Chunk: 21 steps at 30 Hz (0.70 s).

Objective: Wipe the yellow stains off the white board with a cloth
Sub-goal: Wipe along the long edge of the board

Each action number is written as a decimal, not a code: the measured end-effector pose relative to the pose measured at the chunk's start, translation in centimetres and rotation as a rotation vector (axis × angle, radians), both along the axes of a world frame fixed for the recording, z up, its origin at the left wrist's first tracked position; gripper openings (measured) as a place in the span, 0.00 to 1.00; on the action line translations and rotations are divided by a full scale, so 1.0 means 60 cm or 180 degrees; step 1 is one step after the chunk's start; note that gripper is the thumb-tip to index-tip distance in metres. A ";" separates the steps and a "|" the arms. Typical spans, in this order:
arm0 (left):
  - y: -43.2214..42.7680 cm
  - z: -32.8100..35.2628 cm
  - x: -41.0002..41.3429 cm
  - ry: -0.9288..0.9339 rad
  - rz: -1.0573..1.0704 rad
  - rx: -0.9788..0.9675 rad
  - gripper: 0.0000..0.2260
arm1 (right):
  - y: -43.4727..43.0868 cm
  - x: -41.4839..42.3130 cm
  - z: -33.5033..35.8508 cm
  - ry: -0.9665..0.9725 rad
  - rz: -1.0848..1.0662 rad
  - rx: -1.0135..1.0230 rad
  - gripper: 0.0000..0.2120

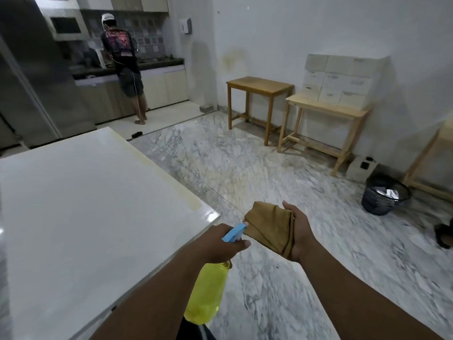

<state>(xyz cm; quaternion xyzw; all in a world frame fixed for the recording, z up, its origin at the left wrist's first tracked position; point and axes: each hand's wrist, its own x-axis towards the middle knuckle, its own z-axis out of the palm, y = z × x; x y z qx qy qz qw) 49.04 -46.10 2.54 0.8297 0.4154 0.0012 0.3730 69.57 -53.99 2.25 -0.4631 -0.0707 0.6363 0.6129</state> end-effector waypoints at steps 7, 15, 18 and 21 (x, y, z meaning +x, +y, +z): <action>0.109 -0.006 0.117 0.0094 -0.0056 -0.0167 0.20 | 0.119 0.102 -0.008 -0.0110 0.0324 -0.0152 0.29; 0.348 -0.002 0.256 0.0099 0.0292 -0.0160 0.15 | 0.368 0.267 0.009 -0.0139 0.0464 -0.0028 0.29; 0.434 0.005 0.277 0.0036 0.0556 -0.0114 0.16 | 0.462 0.315 0.004 -0.0235 0.0466 -0.0050 0.28; 0.506 0.014 0.287 0.0005 0.0669 -0.0083 0.17 | 0.544 0.340 0.006 -0.0293 0.0520 -0.0104 0.27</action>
